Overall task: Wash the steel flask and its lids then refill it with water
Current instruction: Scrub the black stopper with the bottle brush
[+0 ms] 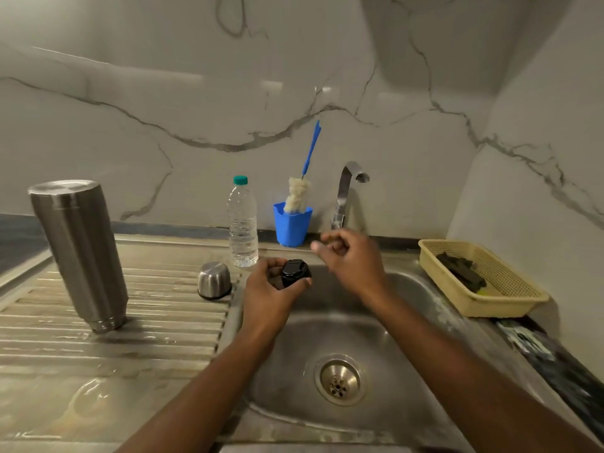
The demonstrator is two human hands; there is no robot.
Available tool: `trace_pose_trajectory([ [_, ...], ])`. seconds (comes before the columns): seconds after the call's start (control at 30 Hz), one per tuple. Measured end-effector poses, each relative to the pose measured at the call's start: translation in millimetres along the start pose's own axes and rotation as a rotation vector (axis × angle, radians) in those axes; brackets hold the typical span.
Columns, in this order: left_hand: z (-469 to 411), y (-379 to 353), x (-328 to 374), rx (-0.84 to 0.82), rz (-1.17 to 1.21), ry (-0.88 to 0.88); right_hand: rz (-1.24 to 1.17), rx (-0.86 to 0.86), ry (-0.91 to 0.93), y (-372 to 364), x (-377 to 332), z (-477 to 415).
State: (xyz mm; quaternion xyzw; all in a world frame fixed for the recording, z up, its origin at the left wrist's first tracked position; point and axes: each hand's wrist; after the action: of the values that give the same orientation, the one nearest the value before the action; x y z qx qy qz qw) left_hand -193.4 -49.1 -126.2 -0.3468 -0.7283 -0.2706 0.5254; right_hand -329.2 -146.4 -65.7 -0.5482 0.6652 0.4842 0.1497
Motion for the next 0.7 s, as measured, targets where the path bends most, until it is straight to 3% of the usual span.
trace_pose_trajectory([
  [0.17, -3, 5, -2, 0.048, 0.122, 0.006, -0.051, 0.01, -0.141, -20, -60, -98],
  [0.27, -2, 4, 0, 0.046, 0.098, -0.015, 0.068, -0.002, -0.203, -24, -82, -141],
  [0.47, -2, 3, 1, 0.047, 0.042, -0.039, 0.189, -0.11, -0.346, -30, -75, -179],
  [0.7, -3, 4, -3, 0.086, 0.024, -0.014, 0.159, -0.023, -0.219, -26, -77, -191],
])
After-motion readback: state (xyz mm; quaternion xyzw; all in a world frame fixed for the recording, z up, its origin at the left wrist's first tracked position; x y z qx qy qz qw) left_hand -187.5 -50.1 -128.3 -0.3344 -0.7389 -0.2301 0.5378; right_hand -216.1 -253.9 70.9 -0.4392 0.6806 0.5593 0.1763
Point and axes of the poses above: each hand's wrist, its own z-axis away from the middle knuckle, its own y-axis out of the back of the hand, x = y × z, and after that the axes turned 1 degree about -x, right-handed
